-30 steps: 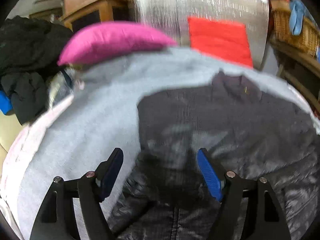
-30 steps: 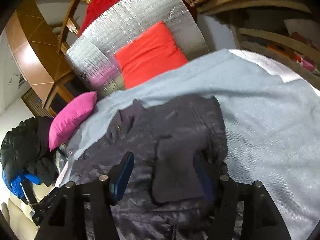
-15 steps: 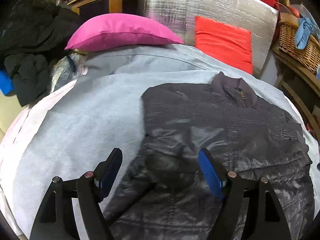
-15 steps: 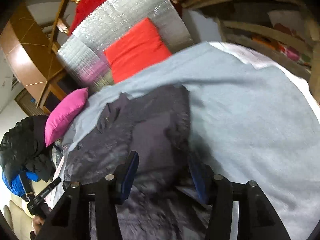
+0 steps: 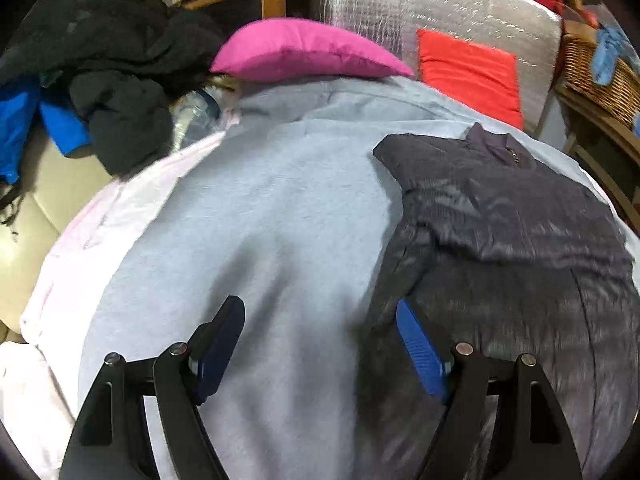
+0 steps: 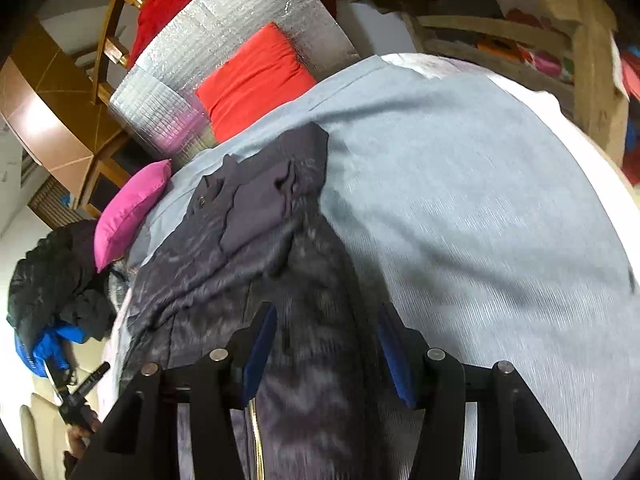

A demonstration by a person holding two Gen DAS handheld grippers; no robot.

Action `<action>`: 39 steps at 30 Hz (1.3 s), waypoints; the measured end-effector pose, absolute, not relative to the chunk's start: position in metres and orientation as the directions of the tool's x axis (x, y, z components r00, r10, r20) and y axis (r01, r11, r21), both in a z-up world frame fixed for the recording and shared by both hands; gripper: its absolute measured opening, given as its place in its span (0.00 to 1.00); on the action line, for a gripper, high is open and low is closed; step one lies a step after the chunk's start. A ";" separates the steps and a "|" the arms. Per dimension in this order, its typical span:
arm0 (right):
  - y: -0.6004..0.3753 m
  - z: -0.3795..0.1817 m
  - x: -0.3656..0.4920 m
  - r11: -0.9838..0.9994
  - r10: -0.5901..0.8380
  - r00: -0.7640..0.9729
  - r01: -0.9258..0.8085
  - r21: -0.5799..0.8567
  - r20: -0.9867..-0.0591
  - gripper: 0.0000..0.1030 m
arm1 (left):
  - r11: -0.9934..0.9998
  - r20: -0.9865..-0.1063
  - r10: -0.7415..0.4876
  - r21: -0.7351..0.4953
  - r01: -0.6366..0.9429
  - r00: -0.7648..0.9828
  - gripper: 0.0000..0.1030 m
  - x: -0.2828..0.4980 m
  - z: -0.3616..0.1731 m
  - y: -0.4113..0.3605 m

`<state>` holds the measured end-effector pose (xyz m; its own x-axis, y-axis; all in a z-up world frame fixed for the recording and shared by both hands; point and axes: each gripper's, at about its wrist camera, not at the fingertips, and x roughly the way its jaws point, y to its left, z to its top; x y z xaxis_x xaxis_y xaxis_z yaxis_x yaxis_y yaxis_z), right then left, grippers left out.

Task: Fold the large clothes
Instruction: 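Lift the jacket hem with both tools and fold it toward the collar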

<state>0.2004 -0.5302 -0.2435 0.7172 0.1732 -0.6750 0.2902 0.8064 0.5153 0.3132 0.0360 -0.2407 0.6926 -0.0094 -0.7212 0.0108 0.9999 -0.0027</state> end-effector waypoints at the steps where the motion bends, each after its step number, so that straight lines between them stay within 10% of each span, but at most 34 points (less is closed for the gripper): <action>1: -0.529 -0.244 0.192 0.800 0.180 0.719 0.289 0.525 -0.671 0.55 | 1.000 -0.717 -0.020 -0.014 0.015 0.696 0.76 0.300 -0.243 0.041; 12: -0.506 -0.250 0.119 0.722 0.267 0.728 0.282 0.631 -0.631 0.60 | 0.958 -0.724 -0.287 -0.226 0.177 0.627 0.76 0.207 -0.264 0.035; 39: -0.420 -0.316 0.070 0.829 0.341 0.446 0.272 0.489 -0.827 0.63 | 0.923 -0.812 -0.384 -0.332 0.193 0.439 0.79 0.169 -0.309 0.015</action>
